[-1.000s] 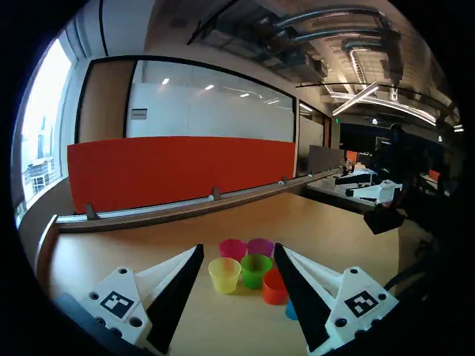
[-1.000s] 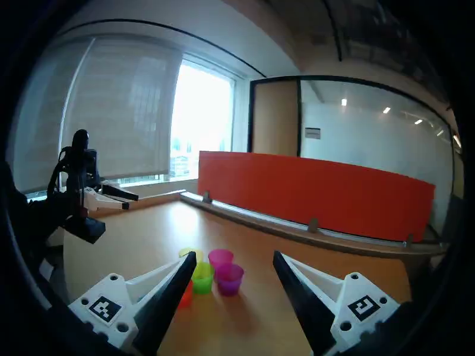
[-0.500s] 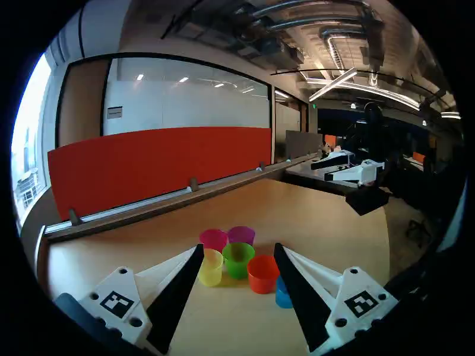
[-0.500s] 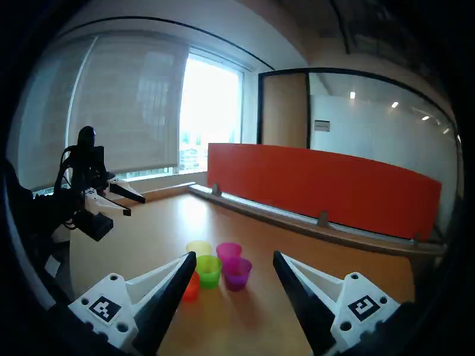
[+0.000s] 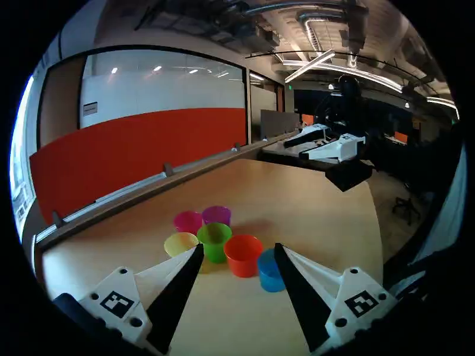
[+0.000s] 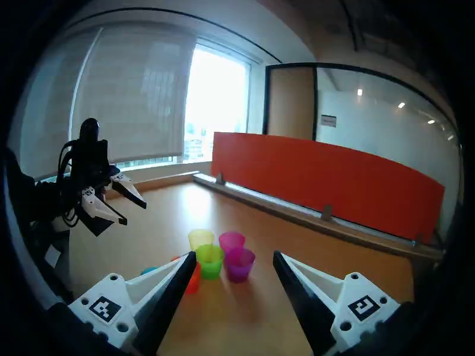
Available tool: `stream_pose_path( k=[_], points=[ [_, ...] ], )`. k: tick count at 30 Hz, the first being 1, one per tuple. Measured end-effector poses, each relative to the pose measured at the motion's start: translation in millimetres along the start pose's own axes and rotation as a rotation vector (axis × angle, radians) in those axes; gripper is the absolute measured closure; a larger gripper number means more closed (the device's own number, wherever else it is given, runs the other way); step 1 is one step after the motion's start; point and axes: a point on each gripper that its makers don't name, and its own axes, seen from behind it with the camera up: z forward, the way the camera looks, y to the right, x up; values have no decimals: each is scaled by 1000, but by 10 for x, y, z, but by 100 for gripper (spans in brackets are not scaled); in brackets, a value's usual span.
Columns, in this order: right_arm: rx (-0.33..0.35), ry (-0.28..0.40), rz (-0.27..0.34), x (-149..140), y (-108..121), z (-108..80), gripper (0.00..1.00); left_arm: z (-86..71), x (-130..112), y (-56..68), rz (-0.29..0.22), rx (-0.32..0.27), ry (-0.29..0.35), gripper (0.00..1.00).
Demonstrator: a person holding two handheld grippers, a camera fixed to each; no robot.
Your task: Pour water
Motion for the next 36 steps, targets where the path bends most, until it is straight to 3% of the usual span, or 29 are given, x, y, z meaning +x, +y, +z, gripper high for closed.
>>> stream_pose_path(
  k=[8, 17, 29, 36],
  points=[
    [10, -23, -7, -84, 1, 51, 0, 147, -187, 165, -1, -69, -48, 13],
    [15, -48, -8, -201, 28, 141, 0, 281, -439, 288, 41, -121, -116, 13],
    [32, -77, -6, -352, 25, 283, 0, 416, -686, 506, 58, -213, -179, 13],
    [45, -87, -3, -404, 21, 374, 0, 495, -836, 555, 82, -234, -217, 13]
  ],
)
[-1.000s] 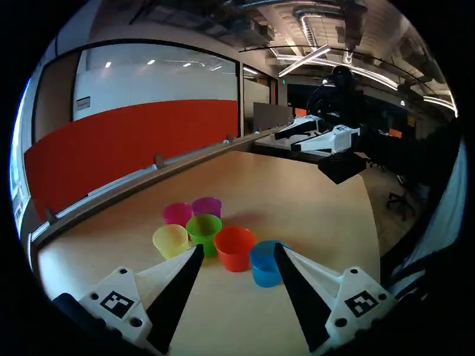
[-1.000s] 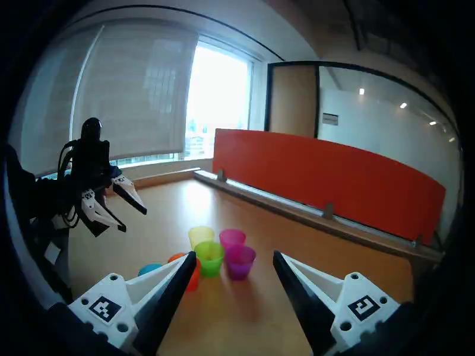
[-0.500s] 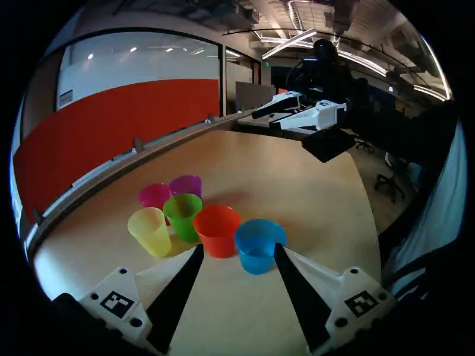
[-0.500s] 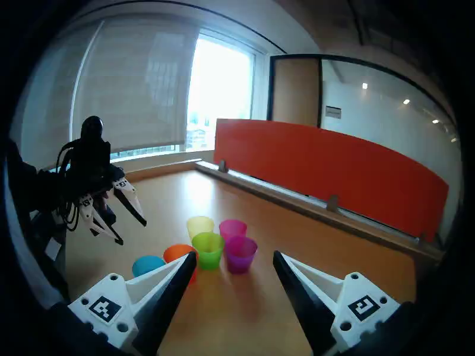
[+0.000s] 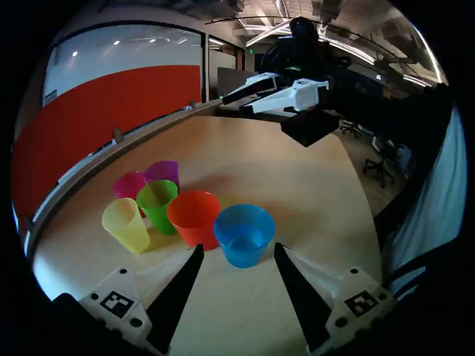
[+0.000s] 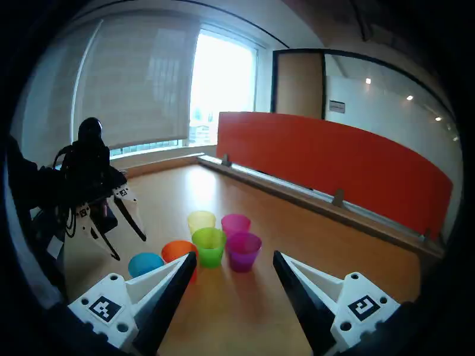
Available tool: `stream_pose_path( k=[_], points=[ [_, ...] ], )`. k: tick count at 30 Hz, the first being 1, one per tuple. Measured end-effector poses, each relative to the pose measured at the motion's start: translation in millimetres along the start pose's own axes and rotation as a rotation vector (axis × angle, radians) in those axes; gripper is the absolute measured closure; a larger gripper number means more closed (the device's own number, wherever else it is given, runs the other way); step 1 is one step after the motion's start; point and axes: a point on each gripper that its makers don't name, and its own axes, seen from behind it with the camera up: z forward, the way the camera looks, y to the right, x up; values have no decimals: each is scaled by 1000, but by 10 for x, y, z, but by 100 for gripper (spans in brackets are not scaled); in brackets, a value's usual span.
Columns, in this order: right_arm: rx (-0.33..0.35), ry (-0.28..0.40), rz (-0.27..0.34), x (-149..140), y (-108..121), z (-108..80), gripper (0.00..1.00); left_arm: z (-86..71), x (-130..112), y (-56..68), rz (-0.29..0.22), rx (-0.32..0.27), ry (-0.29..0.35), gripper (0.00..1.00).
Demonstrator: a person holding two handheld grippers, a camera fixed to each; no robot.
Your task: Pour water
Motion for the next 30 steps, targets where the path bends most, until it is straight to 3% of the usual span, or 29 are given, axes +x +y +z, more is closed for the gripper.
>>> stream_pose_path(
  k=[30],
  points=[
    [31, -32, -4, -155, -16, 245, 0, 452, -139, 23, 26, -28, -66, 13]
  ],
)
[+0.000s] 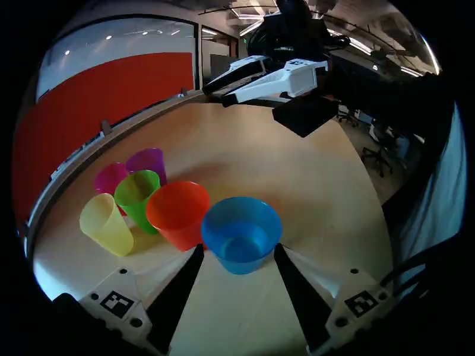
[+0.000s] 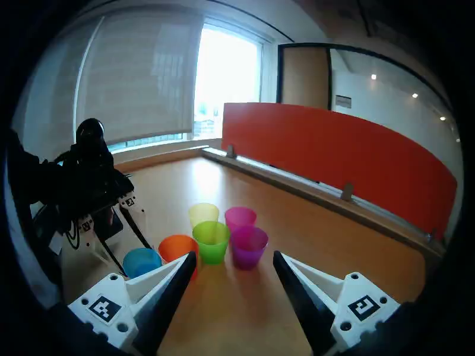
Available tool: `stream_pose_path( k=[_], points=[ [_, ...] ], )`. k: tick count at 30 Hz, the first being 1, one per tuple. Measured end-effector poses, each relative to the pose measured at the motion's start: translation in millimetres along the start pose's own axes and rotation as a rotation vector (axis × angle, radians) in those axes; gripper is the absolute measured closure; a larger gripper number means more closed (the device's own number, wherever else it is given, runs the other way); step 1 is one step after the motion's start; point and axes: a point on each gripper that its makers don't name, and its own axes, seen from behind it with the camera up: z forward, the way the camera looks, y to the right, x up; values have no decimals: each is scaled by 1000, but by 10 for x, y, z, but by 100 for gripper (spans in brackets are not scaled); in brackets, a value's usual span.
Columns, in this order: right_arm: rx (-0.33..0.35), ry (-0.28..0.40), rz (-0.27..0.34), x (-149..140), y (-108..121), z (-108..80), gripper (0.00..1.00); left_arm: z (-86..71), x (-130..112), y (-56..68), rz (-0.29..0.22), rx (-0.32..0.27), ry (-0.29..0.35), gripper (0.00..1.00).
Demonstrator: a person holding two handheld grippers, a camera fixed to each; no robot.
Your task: Pour water
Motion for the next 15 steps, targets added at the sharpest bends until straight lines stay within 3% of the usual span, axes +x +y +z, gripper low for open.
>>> stream_pose_path(
  k=[15],
  points=[
    [7, -15, 8, -94, 8, 63, 0, 192, -22, 36, -1, -27, -9, 13]
  ],
)
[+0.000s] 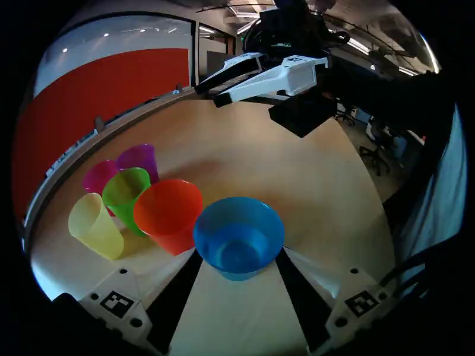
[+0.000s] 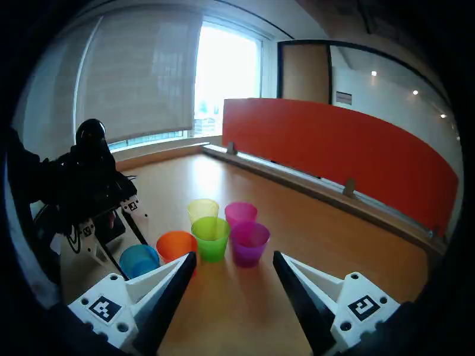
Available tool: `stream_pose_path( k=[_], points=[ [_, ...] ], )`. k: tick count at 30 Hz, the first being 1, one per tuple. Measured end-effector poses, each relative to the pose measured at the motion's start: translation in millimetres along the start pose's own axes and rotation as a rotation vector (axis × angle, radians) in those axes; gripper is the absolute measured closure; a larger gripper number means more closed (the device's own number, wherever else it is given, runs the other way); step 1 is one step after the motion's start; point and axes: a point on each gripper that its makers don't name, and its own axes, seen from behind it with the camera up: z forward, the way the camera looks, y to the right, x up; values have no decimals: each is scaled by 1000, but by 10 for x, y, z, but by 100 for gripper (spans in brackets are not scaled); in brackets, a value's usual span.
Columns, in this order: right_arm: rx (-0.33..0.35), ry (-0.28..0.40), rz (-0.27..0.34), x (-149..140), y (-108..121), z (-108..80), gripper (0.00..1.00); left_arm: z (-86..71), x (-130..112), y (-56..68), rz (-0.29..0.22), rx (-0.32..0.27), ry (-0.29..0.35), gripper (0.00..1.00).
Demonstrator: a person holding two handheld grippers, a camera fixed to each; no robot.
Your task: Pour water
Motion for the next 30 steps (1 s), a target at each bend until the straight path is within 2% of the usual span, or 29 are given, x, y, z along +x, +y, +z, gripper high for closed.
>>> stream_pose_path(
  k=[11, 19, 23, 30],
  points=[
    [6, -5, -1, -11, -20, 38, 0, 91, 20, 18, 5, -1, 5, 13],
    [3, -8, -4, -20, -14, 48, 0, 91, 26, 7, 10, 14, 11, 13],
    [5, -6, -3, -16, -21, 53, 0, 85, 25, 6, 22, 22, 12, 18],
    [5, -8, -6, -7, -33, 64, 0, 84, 19, 60, 20, 8, 13, 19]
  ],
)
